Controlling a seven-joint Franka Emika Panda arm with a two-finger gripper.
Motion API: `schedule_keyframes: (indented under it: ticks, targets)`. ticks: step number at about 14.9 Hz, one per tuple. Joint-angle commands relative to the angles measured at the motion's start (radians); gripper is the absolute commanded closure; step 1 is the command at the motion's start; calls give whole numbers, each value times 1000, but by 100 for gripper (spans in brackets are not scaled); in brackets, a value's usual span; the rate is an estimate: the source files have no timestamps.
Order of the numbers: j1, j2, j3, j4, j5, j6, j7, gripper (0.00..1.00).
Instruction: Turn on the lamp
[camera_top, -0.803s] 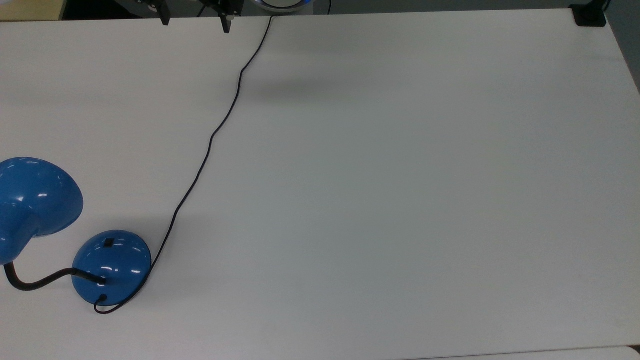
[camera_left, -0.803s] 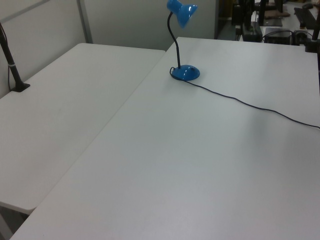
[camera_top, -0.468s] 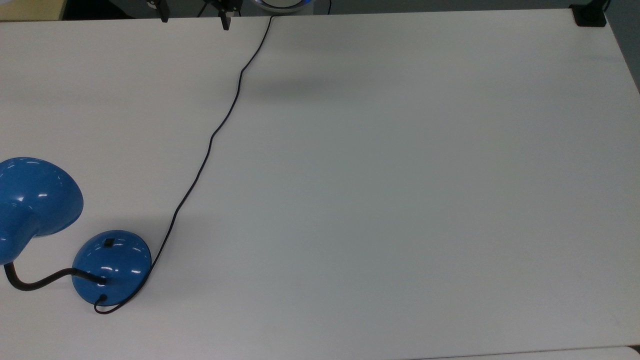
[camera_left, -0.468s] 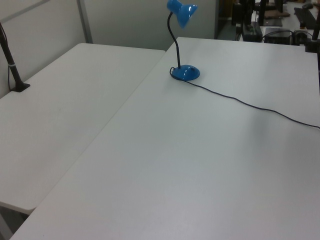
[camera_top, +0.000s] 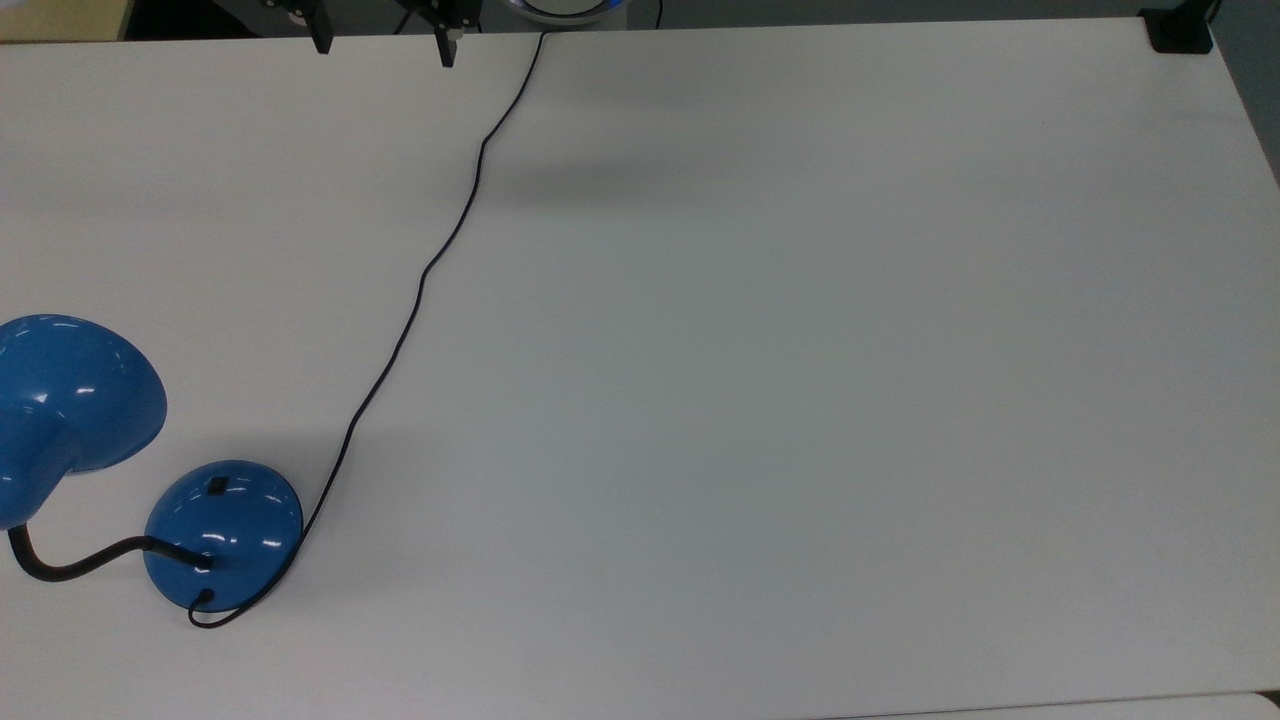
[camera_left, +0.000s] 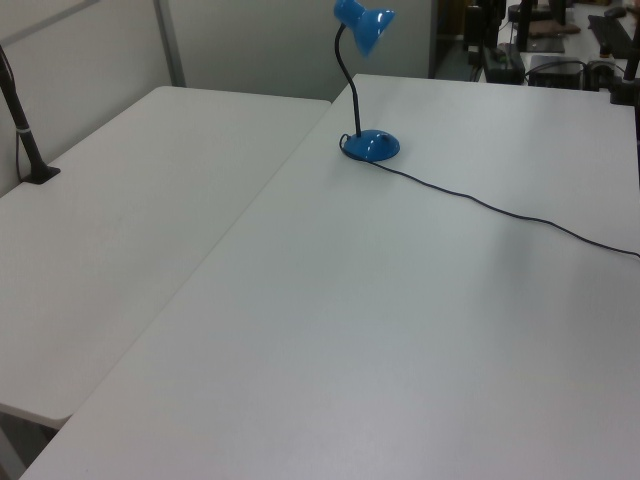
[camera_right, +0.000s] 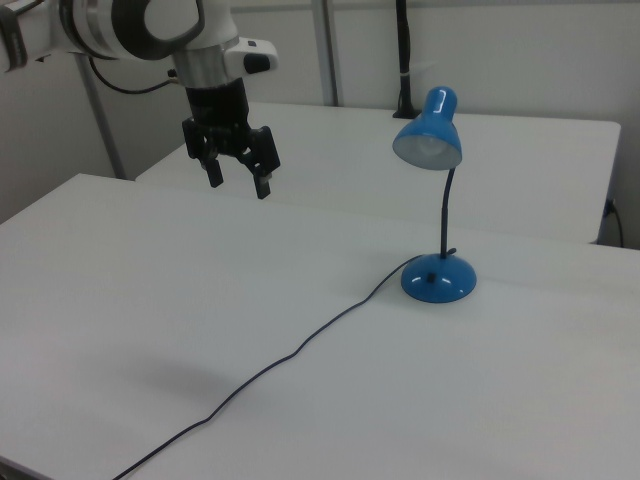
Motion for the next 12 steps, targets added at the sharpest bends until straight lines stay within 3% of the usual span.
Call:
schedule_keyframes:
  ticks: [1, 3, 4, 6, 12]
  targets:
    - [-10, 10, -28, -16, 20, 41, -103, 37]
    - [-24, 38, -32, -11, 20, 44, -168, 83]
    - [-27, 48, -34, -10, 20, 55, -180, 97]
    - [-39, 86, -34, -11, 21, 143, -183, 100]
    - [-76, 307, -61, -8, 21, 621, -185, 100]
